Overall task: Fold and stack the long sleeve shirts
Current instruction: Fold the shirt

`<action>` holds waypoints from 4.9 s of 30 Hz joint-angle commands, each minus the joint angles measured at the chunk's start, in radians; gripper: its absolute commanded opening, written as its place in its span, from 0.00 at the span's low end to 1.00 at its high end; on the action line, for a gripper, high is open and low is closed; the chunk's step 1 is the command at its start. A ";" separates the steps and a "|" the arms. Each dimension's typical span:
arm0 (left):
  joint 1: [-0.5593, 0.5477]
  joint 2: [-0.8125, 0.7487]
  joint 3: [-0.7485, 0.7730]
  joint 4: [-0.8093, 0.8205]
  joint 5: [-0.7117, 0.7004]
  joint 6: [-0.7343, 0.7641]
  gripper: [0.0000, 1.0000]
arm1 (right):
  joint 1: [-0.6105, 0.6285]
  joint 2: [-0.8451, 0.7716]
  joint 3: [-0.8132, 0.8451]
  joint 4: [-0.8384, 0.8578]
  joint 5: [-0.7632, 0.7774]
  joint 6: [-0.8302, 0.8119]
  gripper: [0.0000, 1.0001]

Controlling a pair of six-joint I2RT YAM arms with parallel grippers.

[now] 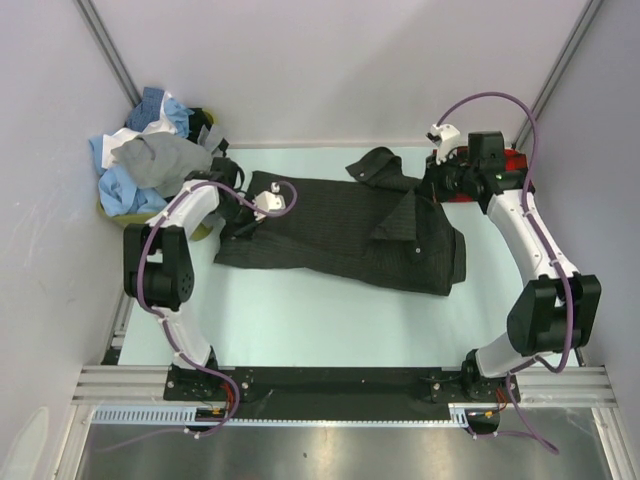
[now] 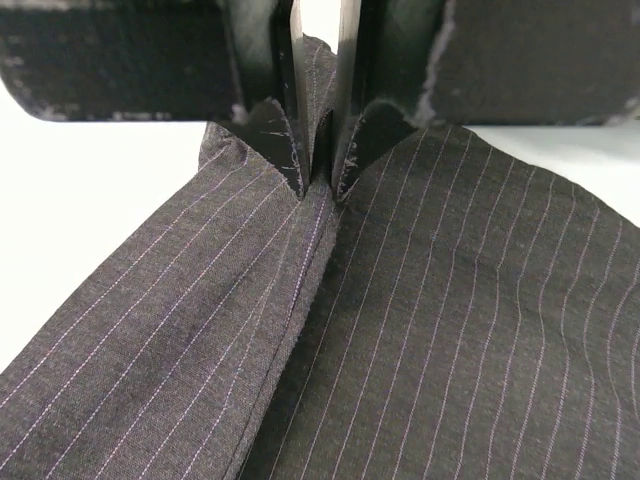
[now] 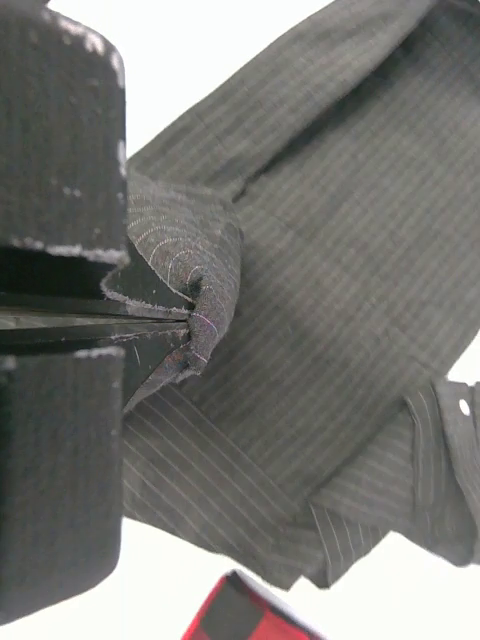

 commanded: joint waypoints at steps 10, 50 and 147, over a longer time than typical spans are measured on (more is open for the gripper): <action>-0.018 -0.204 -0.235 -0.040 0.076 0.100 0.12 | -0.071 -0.271 0.009 -0.196 0.016 -0.098 0.00; -0.011 -0.358 -0.559 0.276 -0.042 0.074 0.94 | -0.332 0.260 -0.240 -0.247 0.095 -0.025 0.64; -0.164 -0.444 0.093 0.328 0.102 -0.811 1.00 | -0.192 0.257 0.085 -0.086 -0.664 0.557 0.00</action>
